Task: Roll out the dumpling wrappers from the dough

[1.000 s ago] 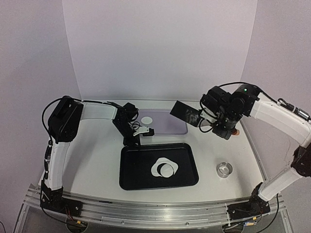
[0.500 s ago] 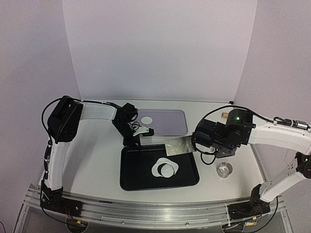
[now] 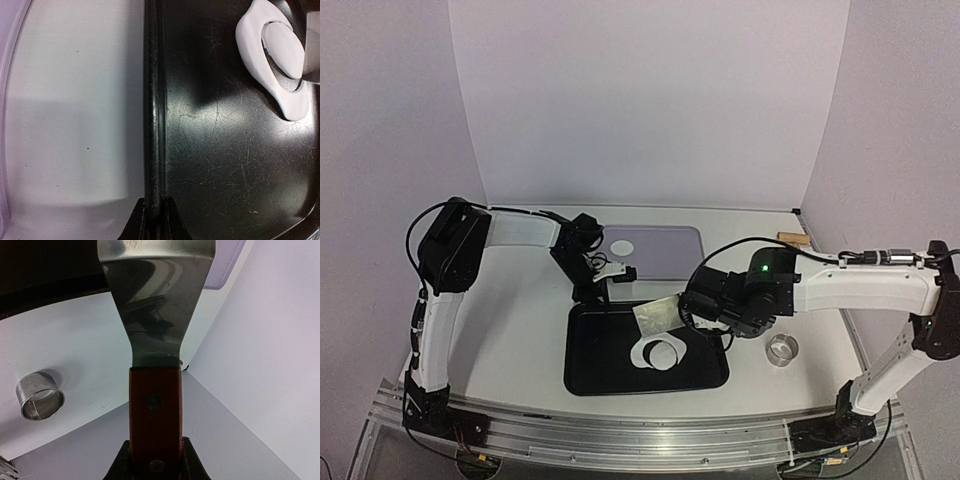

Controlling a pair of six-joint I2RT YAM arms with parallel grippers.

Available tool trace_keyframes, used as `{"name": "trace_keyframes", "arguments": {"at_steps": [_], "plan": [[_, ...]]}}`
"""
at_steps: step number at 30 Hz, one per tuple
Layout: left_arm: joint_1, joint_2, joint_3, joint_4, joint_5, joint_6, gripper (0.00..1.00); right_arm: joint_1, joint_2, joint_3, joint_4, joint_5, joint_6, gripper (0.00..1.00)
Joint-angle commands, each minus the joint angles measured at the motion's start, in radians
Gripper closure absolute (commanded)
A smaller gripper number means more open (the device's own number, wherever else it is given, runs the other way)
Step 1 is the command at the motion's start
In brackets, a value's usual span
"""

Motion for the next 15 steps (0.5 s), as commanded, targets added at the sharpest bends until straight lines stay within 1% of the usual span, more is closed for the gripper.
{"name": "trace_keyframes", "arguments": {"at_steps": [1, 11, 15], "plan": [[-0.007, -0.016, 0.003, -0.011, -0.027, 0.069, 1.0, 0.011, 0.028, 0.018, 0.074, 0.037, 0.009, 1.0], [-0.007, -0.014, 0.016, -0.015, -0.023, 0.067, 1.0, 0.017, -0.016, -0.076, 0.093, 0.09, -0.034, 1.0], [-0.008, -0.011, 0.026, -0.022, -0.018, 0.066, 1.0, 0.017, 0.019, -0.073, 0.101, 0.112, -0.001, 1.0]]}}
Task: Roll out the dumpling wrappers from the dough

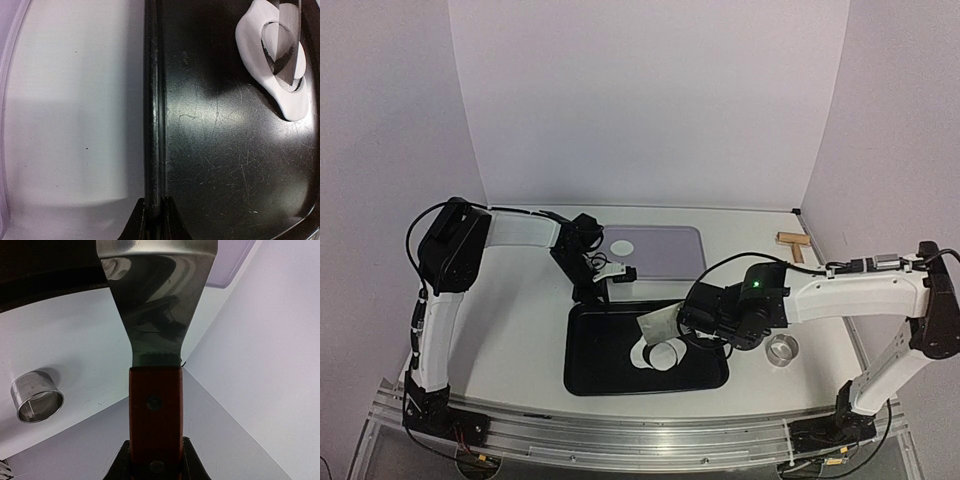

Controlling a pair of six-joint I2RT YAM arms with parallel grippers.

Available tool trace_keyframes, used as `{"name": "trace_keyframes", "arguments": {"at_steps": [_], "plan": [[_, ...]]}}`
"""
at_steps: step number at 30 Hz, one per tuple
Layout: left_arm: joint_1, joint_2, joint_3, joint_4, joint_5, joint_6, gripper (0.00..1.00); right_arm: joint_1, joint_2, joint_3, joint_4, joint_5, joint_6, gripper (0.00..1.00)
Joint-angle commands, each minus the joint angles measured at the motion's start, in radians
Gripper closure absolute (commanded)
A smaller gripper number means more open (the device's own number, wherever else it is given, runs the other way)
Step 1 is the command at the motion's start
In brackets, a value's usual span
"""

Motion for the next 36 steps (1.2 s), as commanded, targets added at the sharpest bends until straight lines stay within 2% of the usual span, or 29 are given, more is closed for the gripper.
{"name": "trace_keyframes", "arguments": {"at_steps": [1, 10, 18, 28, 36], "plan": [[-0.008, -0.012, 0.025, -0.02, -0.02, 0.064, 1.0, 0.005, 0.002, 0.019, 0.025, 0.074, 0.037, 1.0], [-0.015, -0.021, 0.019, -0.023, -0.014, 0.064, 1.0, 0.003, 0.038, 0.017, 0.032, 0.148, 0.093, 1.0], [-0.032, -0.031, 0.011, -0.028, -0.009, 0.075, 1.0, -0.048, 0.08, 0.019, 0.066, 0.208, 0.126, 1.0], [-0.043, -0.039, -0.004, -0.017, -0.011, 0.072, 1.0, -0.035, 0.157, 0.088, 0.171, 0.191, 0.041, 1.0], [-0.044, -0.033, -0.006, -0.007, -0.001, 0.072, 1.0, 0.005, 0.149, 0.145, 0.215, 0.166, -0.022, 1.0]]}}
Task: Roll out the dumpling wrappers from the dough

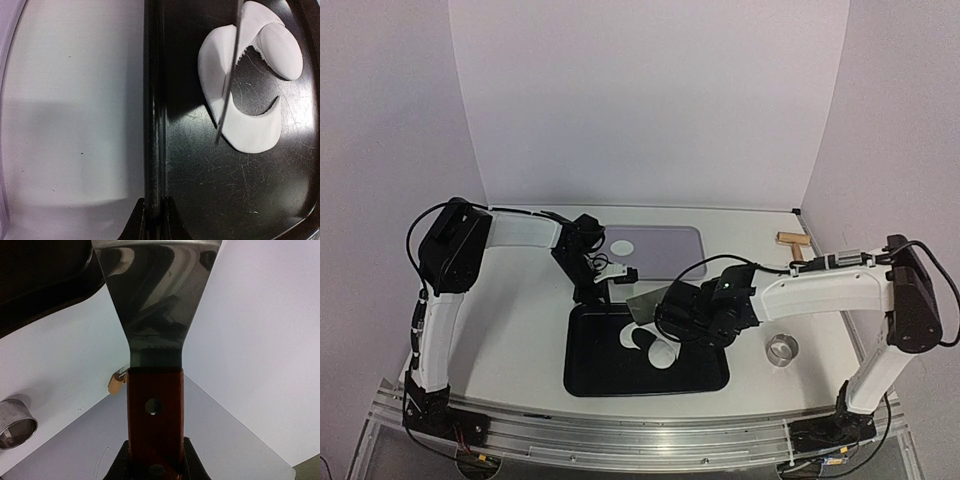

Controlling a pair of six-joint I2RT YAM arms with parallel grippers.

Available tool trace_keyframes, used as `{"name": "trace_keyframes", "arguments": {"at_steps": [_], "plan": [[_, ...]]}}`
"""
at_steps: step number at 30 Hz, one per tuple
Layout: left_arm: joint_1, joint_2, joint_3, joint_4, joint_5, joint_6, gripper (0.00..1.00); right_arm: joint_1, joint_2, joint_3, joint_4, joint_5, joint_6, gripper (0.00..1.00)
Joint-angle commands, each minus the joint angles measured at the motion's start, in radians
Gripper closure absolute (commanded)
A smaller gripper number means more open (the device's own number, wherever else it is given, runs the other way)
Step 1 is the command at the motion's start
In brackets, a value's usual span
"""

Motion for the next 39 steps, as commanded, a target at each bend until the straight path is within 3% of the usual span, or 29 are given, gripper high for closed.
{"name": "trace_keyframes", "arguments": {"at_steps": [1, 5, 17, 25, 39], "plan": [[-0.033, -0.033, -0.007, -0.007, -0.005, 0.067, 1.0, 0.043, -0.02, 0.085, 0.082, -0.019, -0.032, 1.0], [-0.032, -0.034, -0.012, -0.005, -0.01, 0.067, 1.0, 0.094, -0.125, 0.035, 0.086, -0.074, -0.096, 1.0], [-0.032, -0.031, -0.009, -0.007, -0.008, 0.054, 1.0, 0.07, -0.345, -0.153, -0.042, -0.002, -0.074, 1.0], [-0.031, -0.037, -0.007, -0.019, -0.002, 0.054, 1.0, -0.043, -0.297, -0.153, -0.104, -0.035, 0.029, 1.0], [-0.03, -0.033, -0.006, -0.019, -0.004, 0.058, 1.0, -0.039, -0.328, -0.158, -0.144, -0.138, 0.012, 1.0]]}}
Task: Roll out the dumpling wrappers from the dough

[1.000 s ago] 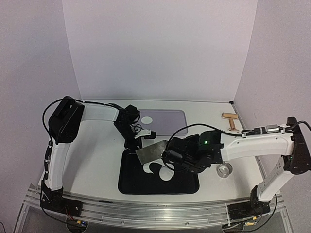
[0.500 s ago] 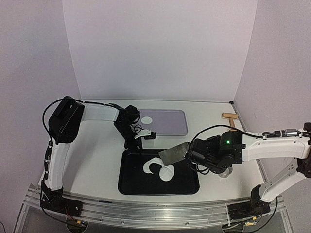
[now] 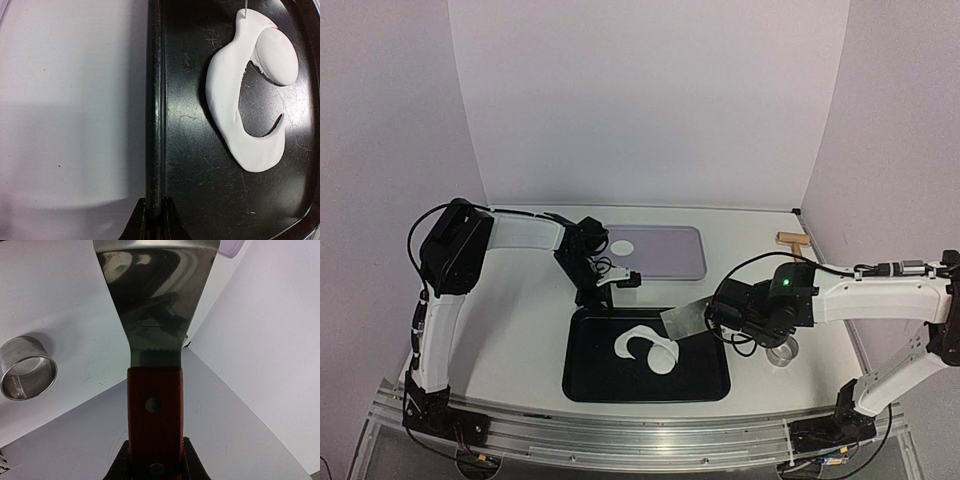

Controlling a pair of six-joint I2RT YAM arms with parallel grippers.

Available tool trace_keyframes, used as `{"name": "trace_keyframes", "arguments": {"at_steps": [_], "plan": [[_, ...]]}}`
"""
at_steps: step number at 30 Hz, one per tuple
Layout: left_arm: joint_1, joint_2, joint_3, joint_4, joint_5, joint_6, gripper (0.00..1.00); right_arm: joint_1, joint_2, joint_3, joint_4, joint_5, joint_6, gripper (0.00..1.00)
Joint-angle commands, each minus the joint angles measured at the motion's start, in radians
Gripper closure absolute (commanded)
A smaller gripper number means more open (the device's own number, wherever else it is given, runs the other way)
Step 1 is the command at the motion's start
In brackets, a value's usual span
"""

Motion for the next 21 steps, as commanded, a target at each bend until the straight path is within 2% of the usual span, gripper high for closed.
{"name": "trace_keyframes", "arguments": {"at_steps": [1, 8, 21], "plan": [[-0.009, -0.032, -0.002, -0.002, -0.022, 0.057, 1.0, 0.006, -0.031, 0.029, -0.012, -0.026, 0.032, 1.0], [-0.009, -0.028, 0.012, -0.011, -0.02, 0.057, 1.0, 0.006, 0.026, 0.005, -0.013, -0.022, 0.054, 1.0], [-0.01, -0.041, 0.007, -0.015, -0.025, 0.075, 1.0, -0.069, 0.091, -0.024, -0.016, 0.13, 0.034, 1.0]]}}
